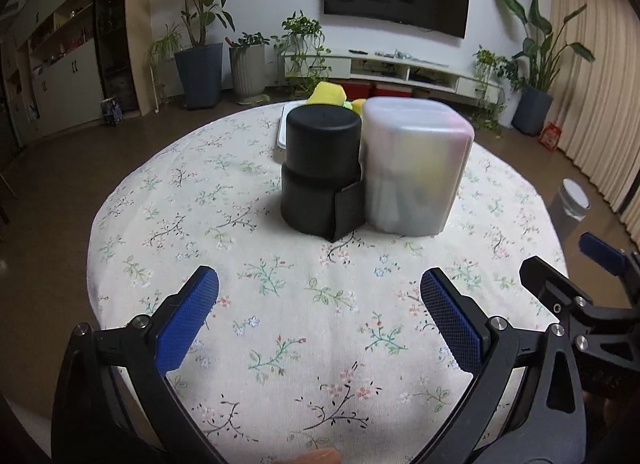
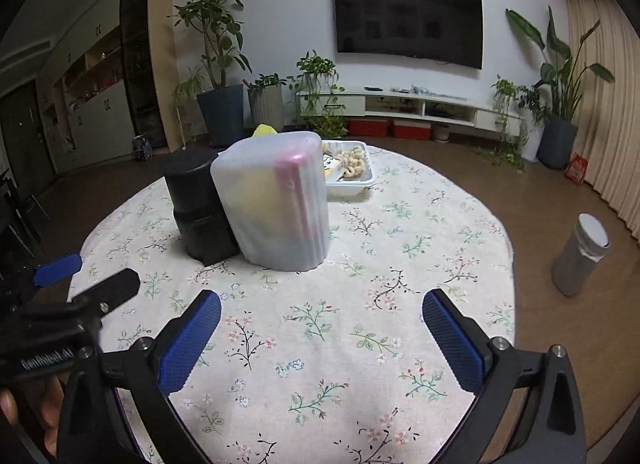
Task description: Organize soft objects
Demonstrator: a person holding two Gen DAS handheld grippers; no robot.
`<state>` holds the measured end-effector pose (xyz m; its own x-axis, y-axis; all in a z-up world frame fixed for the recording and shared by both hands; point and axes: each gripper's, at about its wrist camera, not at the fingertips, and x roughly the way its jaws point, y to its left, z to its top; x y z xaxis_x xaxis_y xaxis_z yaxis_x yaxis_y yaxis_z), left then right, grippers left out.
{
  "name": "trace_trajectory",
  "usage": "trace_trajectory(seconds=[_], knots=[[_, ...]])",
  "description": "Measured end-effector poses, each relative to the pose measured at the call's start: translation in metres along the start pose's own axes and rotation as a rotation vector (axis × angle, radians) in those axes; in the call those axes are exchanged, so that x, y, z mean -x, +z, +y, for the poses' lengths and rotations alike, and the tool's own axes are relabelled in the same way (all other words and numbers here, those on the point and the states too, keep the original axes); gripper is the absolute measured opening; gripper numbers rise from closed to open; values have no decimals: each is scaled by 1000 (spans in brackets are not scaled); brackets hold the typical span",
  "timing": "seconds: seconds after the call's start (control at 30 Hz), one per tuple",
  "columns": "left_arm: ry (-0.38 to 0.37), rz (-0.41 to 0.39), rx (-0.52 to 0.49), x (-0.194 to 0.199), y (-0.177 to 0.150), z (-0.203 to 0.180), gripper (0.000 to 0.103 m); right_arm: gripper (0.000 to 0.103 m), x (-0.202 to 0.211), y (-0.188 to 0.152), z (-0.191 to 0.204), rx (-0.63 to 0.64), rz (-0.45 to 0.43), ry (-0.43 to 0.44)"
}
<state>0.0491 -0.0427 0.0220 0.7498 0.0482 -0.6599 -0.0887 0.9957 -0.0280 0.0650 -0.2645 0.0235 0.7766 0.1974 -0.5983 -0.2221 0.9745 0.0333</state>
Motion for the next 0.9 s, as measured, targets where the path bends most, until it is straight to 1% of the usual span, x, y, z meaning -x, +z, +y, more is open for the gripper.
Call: trace_trajectory(seconds=[0.13, 0.37, 0.57, 0.9], knots=[[27, -4, -5, 3, -2, -1, 103, 103, 3, -4, 4, 2, 0, -5], [18, -12, 10, 6, -2, 2, 103, 103, 6, -9, 5, 4, 11, -37], [49, -4, 3, 5, -4, -1, 103, 103, 7, -11, 5, 15, 16, -53], [51, -4, 23, 6, -6, 5, 103, 103, 7, -12, 2, 10, 23, -65]])
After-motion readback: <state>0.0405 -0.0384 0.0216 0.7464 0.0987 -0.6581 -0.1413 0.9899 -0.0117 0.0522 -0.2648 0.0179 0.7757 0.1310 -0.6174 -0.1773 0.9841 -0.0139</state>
